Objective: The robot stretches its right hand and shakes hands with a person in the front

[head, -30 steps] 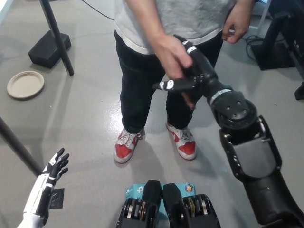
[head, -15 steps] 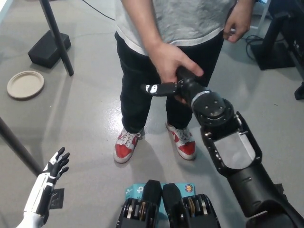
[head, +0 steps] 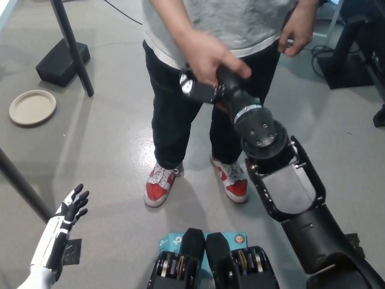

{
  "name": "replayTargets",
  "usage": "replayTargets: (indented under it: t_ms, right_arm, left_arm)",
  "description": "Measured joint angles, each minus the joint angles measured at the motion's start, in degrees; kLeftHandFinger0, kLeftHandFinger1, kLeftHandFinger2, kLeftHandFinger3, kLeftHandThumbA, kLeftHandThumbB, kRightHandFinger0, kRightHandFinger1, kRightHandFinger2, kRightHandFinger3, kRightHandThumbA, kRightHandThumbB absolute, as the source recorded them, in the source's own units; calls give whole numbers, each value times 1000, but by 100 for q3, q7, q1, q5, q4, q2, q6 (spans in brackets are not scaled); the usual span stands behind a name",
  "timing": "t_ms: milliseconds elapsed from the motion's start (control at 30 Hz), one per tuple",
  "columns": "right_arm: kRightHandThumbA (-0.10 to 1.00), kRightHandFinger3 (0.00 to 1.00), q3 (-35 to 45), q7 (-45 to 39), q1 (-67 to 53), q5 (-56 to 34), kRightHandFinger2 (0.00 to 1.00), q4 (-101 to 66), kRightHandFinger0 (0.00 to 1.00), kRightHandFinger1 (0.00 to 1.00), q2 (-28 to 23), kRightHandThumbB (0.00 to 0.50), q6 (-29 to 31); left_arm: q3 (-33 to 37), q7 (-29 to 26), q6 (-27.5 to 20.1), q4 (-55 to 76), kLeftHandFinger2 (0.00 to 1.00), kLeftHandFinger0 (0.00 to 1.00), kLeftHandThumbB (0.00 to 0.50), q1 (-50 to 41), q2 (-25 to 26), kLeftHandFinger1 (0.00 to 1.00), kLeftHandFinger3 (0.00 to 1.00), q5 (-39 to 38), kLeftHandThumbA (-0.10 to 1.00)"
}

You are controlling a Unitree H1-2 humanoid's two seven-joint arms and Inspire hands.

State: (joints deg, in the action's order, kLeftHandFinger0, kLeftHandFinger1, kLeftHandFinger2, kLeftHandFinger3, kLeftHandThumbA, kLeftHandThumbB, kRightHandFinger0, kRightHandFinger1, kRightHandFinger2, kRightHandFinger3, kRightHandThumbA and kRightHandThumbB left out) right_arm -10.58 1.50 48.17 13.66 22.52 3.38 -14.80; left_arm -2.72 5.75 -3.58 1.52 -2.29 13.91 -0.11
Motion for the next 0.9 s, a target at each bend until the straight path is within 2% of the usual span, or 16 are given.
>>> replayTargets:
  t_ms: [133,233,333,400,500,567,633,733,767,800,900]
  right_arm:
    - [69,1000,-16,-12,-251,72,1000,-1163,1000,1000,-27,9,-75]
    - [65,1000,-16,-47,-404,77,1000,-1954,1000,1000,-46,0,-176]
    - [159,1000,-23,-108,-544,90,1000,-2627,1000,1000,-91,17,-346]
    - [112,1000,-22,-166,-615,132,1000,-2995,1000,1000,-126,8,-469]
    - [26,1000,-19,-270,-699,230,1000,-3460,1000,1000,-176,21,-687]
    - [19,1000,-18,-337,-735,298,1000,-3713,1000,1000,-208,26,-818]
    - [93,1000,-17,-422,-749,355,1000,-3879,1000,1000,-271,17,-955]
    - [48,1000,-17,-445,-740,356,1000,-3347,1000,1000,-368,17,-988]
    - [-22,1000,-18,-444,-740,356,1000,-3165,1000,1000,-375,10,-983]
    - [-39,1000,-17,-442,-740,355,1000,-2863,1000,1000,-382,16,-963]
    - [-22,1000,-17,-440,-733,339,1000,-1826,1000,1000,-383,13,-866]
  left_arm:
    - [-3,1,4,-3,1000,1000,189,2,-2,1000,1000,-4,1000]
    - [-3,0,5,-10,1000,1000,200,1,-6,1000,1000,-6,1000]
    - [-3,-1,13,-11,1000,1000,191,0,-14,1000,1000,-5,1000]
    - [-3,-1,18,-14,1000,1000,176,0,-14,1000,1000,-5,1000]
    - [-2,-1,20,-15,1000,1000,174,1,-14,1000,1000,-3,1000]
    - [-2,0,20,-13,1000,1000,169,0,-14,1000,1000,-3,1000]
    - [-2,2,18,-8,1000,1000,192,1,-13,1000,1000,-10,1000]
    - [-2,2,17,-6,1000,1000,213,9,-13,1000,1000,-12,1000]
    - [-1,1,18,-6,1000,1000,199,10,-14,1000,1000,-11,1000]
    - [-1,1,19,-7,1000,1000,191,9,-14,1000,1000,-11,1000]
    - [1,1,21,-9,1000,1000,192,8,-16,1000,1000,-10,1000]
